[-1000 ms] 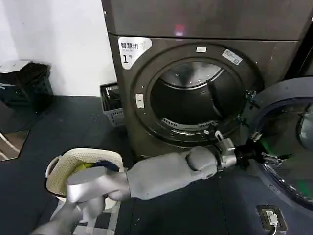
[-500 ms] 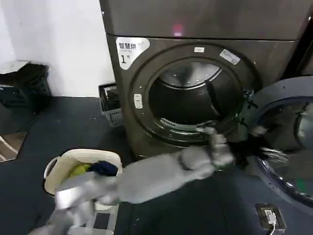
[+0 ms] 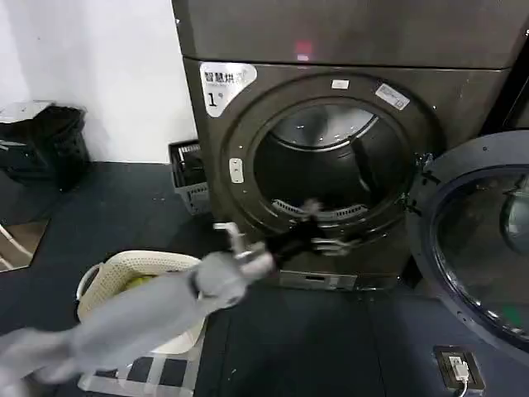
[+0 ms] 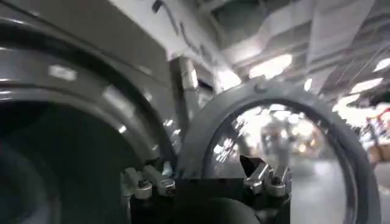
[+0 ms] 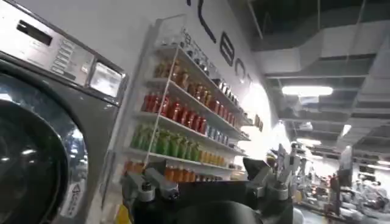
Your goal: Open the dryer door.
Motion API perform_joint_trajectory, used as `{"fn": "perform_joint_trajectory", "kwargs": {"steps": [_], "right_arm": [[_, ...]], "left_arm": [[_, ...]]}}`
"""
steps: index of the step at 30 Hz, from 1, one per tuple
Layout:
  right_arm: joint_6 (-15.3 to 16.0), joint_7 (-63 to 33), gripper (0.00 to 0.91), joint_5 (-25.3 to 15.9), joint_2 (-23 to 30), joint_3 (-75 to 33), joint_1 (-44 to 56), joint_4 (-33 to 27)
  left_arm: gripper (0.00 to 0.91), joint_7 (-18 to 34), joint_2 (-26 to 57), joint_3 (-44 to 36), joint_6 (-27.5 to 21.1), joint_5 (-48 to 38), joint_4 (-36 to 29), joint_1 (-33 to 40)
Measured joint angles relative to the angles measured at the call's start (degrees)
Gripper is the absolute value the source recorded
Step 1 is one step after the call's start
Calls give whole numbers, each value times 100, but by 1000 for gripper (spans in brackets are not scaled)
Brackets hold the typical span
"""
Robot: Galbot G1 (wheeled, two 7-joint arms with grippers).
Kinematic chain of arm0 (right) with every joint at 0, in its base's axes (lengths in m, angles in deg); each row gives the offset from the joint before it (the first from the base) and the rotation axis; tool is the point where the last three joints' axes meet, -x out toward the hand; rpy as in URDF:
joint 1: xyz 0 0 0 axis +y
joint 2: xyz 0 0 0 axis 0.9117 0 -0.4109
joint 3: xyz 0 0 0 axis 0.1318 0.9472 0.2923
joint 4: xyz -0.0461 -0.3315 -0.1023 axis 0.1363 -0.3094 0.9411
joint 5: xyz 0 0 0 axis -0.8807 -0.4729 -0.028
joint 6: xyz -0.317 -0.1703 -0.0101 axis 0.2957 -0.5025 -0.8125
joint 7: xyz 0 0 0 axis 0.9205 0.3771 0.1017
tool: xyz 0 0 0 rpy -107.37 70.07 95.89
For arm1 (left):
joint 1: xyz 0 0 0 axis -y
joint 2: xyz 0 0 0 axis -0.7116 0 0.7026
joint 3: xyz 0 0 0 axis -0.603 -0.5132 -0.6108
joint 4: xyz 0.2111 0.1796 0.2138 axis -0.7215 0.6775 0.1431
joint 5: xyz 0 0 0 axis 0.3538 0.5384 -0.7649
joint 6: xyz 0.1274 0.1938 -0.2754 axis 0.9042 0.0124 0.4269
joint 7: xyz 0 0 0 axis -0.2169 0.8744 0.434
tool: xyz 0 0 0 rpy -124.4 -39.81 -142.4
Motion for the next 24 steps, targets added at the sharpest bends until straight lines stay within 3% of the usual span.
{"fn": "perform_joint_trajectory", "kwargs": {"steps": [3, 12, 24], "right_arm": [[10, 105, 907, -23, -14, 62, -38, -21], [-11, 439, 907, -147, -86, 307, -214, -39], [-99, 645, 907, -332, -106, 436, -350, -151]], "left_arm": [[907, -52, 715, 115, -270, 10, -282, -129], [907, -748, 2798, 764, -473, 169, -944, -831], [907, -1180, 4619, 1457, -635, 1096, -702, -1786]]}}
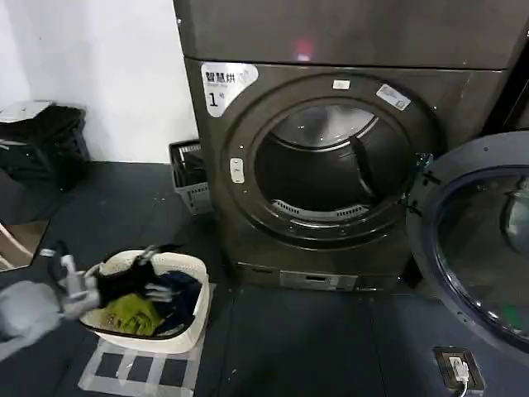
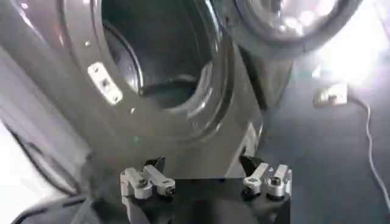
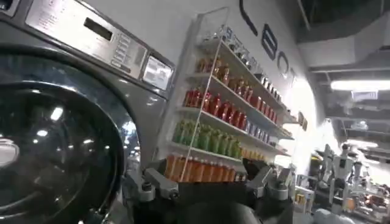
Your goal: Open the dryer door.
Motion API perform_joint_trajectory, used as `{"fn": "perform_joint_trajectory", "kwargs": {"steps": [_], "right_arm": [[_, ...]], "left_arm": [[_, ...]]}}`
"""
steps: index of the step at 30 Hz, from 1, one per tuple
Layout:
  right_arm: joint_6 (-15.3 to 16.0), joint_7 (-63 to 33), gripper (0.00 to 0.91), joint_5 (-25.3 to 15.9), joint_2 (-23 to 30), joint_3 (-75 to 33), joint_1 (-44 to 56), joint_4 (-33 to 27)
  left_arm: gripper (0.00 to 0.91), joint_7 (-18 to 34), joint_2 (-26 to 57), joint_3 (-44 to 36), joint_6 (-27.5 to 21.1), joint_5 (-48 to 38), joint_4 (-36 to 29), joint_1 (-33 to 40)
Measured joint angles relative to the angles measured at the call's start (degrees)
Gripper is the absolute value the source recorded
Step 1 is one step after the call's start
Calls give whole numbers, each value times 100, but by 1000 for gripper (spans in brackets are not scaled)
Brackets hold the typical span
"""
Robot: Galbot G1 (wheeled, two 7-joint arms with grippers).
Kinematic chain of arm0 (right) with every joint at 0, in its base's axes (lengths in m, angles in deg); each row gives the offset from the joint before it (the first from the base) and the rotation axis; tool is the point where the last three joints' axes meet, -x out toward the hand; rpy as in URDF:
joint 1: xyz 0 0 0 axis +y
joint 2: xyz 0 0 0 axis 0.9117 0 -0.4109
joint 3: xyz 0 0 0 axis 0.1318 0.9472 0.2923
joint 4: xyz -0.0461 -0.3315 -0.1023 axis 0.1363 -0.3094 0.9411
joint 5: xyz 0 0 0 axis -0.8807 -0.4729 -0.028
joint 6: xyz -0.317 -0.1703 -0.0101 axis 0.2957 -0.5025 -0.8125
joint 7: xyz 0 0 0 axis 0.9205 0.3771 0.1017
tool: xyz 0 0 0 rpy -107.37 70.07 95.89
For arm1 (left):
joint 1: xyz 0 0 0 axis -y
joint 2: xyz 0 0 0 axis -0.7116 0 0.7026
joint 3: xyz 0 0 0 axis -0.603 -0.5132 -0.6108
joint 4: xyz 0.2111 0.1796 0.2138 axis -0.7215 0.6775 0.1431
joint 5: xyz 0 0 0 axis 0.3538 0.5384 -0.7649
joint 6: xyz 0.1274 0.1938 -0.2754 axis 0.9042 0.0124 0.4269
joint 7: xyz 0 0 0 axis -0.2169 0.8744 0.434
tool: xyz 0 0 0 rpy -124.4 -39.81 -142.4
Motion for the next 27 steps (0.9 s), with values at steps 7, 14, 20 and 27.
{"fn": "perform_joint_trajectory", "kwargs": {"steps": [7, 14, 20, 27], "right_arm": [[-121, -165, 907, -69, -15, -198, -65, -74], [-157, -332, 907, -89, -89, -594, -11, -185], [-205, -397, 907, -87, -154, -915, 62, -244], [-229, -517, 907, -95, -153, -1106, 88, -255]], "left_arm": [[907, -243, 659, 256, 49, 909, 510, -439], [907, -322, 978, 449, 116, 1331, 951, -740], [907, -352, 1147, 580, 57, 1443, 1054, -857], [907, -421, 1316, 704, 57, 1439, 1064, -931]]}}
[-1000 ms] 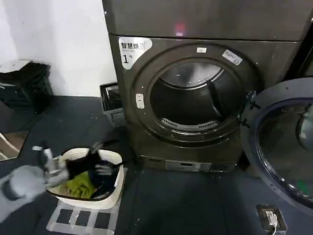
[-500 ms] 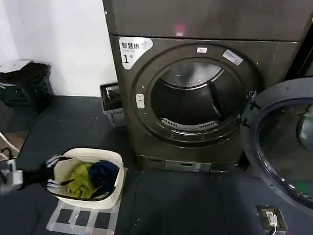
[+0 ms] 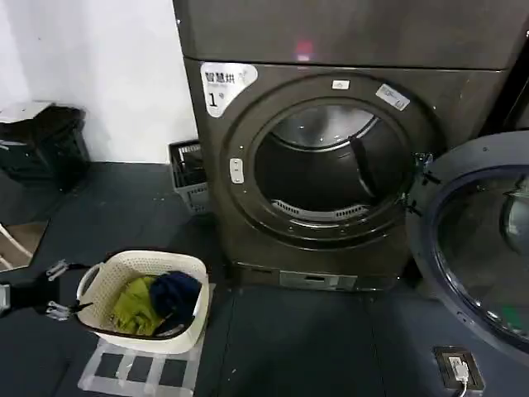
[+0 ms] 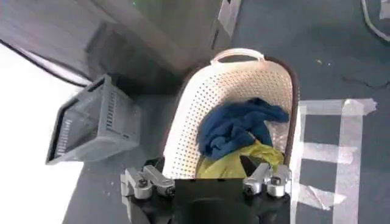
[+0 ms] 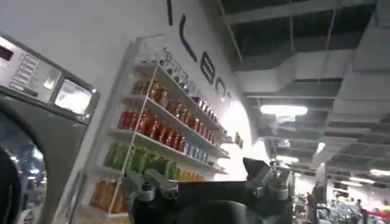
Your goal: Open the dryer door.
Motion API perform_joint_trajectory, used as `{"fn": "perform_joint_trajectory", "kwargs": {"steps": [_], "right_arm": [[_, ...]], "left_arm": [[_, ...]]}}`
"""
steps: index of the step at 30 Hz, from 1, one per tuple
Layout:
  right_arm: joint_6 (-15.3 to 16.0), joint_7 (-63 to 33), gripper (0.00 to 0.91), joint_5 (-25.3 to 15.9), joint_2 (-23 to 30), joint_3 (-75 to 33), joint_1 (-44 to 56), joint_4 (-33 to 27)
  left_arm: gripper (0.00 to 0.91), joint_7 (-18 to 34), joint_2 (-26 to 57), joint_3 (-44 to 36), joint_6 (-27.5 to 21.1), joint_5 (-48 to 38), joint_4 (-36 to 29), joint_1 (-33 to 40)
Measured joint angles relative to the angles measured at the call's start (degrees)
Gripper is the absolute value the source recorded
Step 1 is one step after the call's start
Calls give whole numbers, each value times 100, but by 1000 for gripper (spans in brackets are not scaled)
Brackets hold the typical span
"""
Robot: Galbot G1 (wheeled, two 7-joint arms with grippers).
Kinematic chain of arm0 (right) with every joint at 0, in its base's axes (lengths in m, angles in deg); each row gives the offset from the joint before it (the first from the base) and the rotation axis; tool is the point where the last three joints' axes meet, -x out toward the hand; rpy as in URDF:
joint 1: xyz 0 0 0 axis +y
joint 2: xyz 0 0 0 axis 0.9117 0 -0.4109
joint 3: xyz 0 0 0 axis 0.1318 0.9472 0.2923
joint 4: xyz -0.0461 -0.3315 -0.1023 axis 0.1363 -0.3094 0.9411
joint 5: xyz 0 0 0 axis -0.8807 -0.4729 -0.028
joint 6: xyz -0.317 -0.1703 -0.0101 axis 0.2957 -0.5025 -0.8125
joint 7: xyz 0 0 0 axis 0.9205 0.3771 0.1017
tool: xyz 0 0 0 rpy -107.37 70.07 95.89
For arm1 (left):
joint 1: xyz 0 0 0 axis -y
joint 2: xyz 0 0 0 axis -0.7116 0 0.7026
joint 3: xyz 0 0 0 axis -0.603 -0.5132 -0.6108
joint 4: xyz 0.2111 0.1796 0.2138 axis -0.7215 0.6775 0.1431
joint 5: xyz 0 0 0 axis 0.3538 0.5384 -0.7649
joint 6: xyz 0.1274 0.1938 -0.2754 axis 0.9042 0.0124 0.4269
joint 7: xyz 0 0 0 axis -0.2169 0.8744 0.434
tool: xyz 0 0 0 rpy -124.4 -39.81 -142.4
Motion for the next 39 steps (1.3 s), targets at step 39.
{"fn": "perform_joint_trajectory", "kwargs": {"steps": [39], "right_arm": [[-226, 24, 907, -186, 71, 139, -3, 43]], "left_arm": [[907, -232, 125, 111, -154, 78, -45, -19]]}}
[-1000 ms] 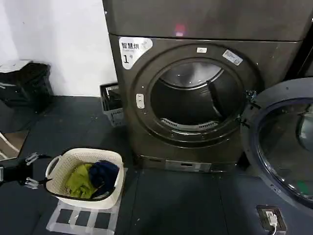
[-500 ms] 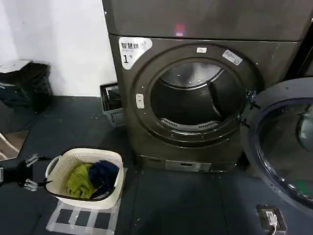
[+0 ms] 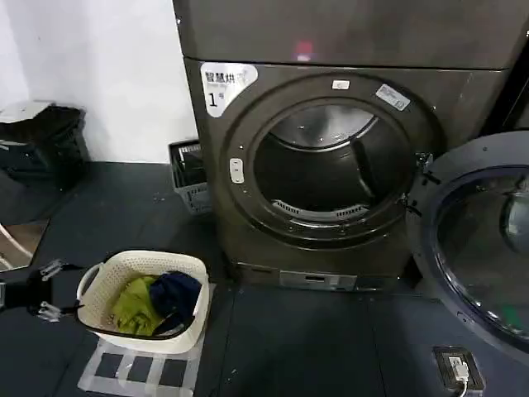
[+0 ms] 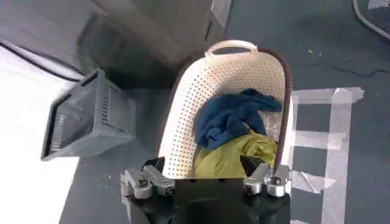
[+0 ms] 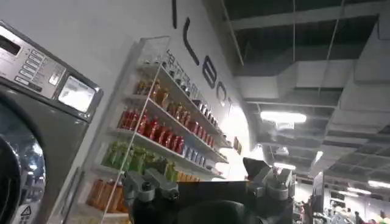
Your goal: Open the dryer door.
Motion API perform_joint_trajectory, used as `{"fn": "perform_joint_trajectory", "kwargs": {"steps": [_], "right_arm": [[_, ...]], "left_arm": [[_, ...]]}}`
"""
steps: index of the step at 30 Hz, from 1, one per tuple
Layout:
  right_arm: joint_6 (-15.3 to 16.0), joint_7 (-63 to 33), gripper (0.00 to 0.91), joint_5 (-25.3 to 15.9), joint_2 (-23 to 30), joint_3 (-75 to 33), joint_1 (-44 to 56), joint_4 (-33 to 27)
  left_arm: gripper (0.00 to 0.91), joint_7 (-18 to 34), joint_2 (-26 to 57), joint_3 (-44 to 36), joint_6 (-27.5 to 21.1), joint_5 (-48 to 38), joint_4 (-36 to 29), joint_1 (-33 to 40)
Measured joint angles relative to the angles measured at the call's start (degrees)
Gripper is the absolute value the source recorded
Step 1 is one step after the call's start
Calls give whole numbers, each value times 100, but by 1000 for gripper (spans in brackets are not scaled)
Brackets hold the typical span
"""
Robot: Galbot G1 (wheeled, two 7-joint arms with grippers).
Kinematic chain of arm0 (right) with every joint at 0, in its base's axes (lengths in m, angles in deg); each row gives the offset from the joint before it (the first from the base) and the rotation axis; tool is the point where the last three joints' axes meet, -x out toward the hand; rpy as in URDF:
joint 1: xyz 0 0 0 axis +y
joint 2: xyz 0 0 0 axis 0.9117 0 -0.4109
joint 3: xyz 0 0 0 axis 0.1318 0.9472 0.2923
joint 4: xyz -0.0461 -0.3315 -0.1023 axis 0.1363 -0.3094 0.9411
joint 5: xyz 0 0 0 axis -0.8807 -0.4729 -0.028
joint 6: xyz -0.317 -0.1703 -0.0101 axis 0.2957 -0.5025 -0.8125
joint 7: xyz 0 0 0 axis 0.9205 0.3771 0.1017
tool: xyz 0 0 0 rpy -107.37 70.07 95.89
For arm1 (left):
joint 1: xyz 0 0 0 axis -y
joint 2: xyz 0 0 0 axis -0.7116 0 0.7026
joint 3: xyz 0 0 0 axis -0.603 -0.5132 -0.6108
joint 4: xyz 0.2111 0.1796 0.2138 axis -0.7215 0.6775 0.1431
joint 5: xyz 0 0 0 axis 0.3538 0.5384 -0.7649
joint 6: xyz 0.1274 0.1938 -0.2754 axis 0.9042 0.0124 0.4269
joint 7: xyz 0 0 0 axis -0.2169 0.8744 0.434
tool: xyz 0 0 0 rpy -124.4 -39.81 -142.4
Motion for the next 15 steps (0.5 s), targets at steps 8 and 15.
{"fn": "perform_joint_trajectory", "kwargs": {"steps": [8, 15], "right_arm": [[0, 0, 907, -4, 20, -13, 7, 15], [-3, 7, 907, -83, 42, 9, -11, 22]], "left_arm": [[907, -136, -25, 16, 81, 113, 28, -1], [907, -188, -43, 31, 102, 129, 57, 2]]}}
